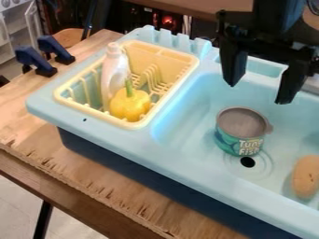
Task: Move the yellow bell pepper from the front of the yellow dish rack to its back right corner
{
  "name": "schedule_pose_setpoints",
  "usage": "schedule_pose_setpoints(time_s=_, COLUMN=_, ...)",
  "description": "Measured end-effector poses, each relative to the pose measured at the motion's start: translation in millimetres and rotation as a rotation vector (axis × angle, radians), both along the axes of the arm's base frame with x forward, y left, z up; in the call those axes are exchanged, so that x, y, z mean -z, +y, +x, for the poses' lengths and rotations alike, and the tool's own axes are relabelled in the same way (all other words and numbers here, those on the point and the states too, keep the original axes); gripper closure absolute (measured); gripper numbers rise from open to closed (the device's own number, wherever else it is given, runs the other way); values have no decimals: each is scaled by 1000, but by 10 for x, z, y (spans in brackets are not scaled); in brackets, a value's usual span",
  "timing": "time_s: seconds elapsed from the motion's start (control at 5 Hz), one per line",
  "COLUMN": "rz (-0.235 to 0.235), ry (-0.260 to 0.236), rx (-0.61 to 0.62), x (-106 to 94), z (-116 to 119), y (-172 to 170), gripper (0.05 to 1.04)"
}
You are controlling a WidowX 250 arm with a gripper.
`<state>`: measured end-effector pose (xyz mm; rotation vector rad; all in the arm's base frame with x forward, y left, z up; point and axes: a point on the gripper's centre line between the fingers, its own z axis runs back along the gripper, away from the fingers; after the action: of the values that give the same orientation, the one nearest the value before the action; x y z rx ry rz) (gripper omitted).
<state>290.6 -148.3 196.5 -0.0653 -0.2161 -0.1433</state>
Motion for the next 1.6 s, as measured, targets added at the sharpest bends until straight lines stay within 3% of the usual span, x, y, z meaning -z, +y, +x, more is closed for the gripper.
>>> schedule_pose_setpoints(time_s=0.2, rz=12, ry=23, rx=0, x=90, z=-13, y=7, gripper=81)
schedule_pose_setpoints(time_s=0.6, rz=-42, ry=11, rx=-121, x=105, z=-161, y=341, gripper=81)
schedule_pose_setpoints(time_s=0.8, rz=9, ry=61, rx=-139, x=94, z=-246, y=468, gripper=81)
schedule_pose_setpoints(time_s=1.0, rz=32, ry=65, rx=-103, x=11, z=-282, y=659, gripper=81)
schedule_pose_setpoints(time_s=1.4, rz=26, ry=21, rx=-82, x=-99, z=-296, y=1145, gripper=81)
schedule_pose_setpoints(time_s=1.6, rz=14, ry=12, rx=-110, x=-41, z=-265, y=1333, gripper=81)
